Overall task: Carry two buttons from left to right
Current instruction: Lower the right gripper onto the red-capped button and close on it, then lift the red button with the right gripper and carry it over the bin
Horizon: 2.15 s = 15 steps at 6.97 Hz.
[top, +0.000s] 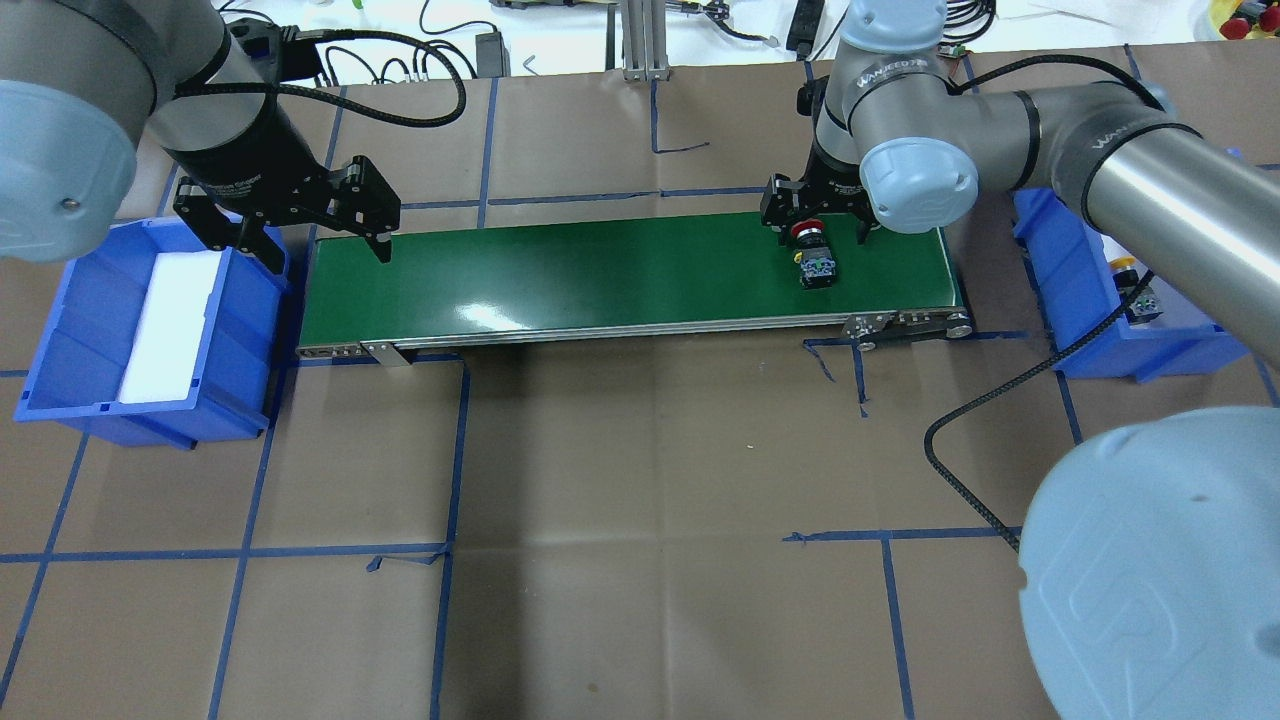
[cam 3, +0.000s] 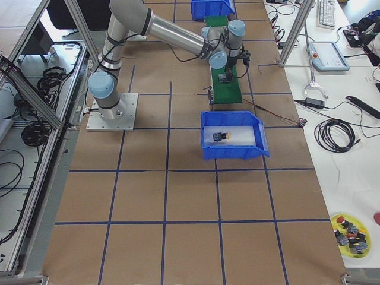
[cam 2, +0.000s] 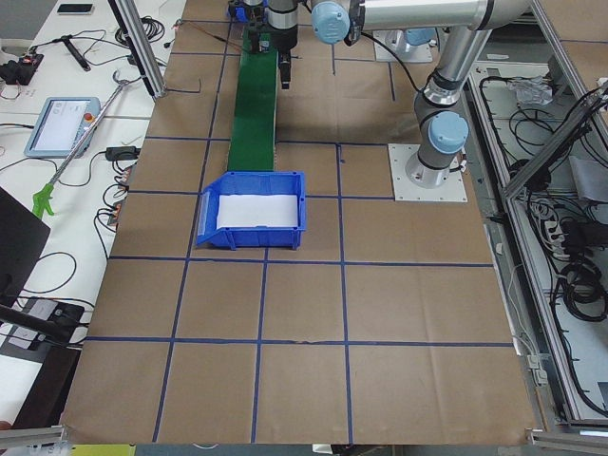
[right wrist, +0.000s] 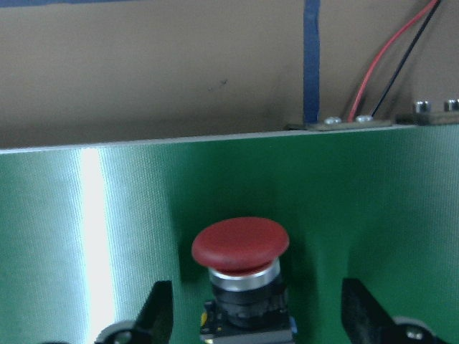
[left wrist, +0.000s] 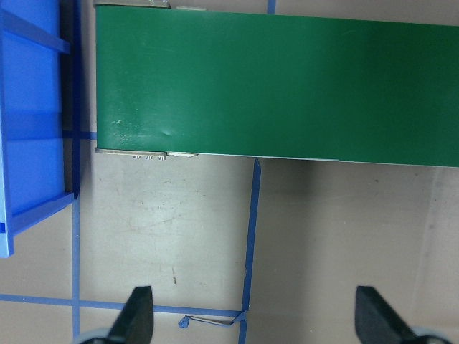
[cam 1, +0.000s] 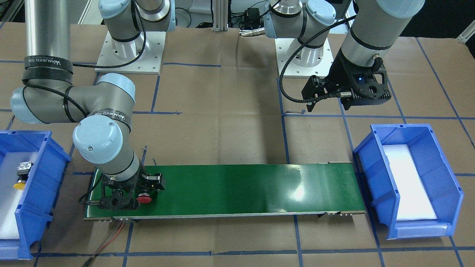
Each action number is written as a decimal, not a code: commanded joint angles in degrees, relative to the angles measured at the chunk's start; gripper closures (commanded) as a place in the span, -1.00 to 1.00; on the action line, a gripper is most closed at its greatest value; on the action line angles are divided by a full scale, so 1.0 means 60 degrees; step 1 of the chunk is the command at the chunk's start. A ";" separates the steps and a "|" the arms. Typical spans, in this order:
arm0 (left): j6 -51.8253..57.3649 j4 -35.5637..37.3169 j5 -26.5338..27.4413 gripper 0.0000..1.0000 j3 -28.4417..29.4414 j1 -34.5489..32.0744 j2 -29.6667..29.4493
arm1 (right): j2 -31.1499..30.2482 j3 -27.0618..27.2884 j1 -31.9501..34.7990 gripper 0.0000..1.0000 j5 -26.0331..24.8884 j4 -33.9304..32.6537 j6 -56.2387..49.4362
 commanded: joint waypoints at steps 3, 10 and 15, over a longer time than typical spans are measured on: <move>0.0006 0.0000 0.0000 -0.99 0.0000 0.0000 0.0002 | -0.0360 -0.0186 -0.0540 0.88 -0.0119 0.1075 -0.0870; -0.0023 0.0000 -0.0014 -0.99 0.0000 0.0000 0.0016 | -0.1906 -0.1621 -0.4535 0.87 -0.0003 0.3317 -0.5342; -0.0067 0.0000 -0.0014 -0.99 0.0015 0.0000 0.0002 | 0.0851 -0.2985 -0.4922 0.87 -0.0076 0.2804 -0.6078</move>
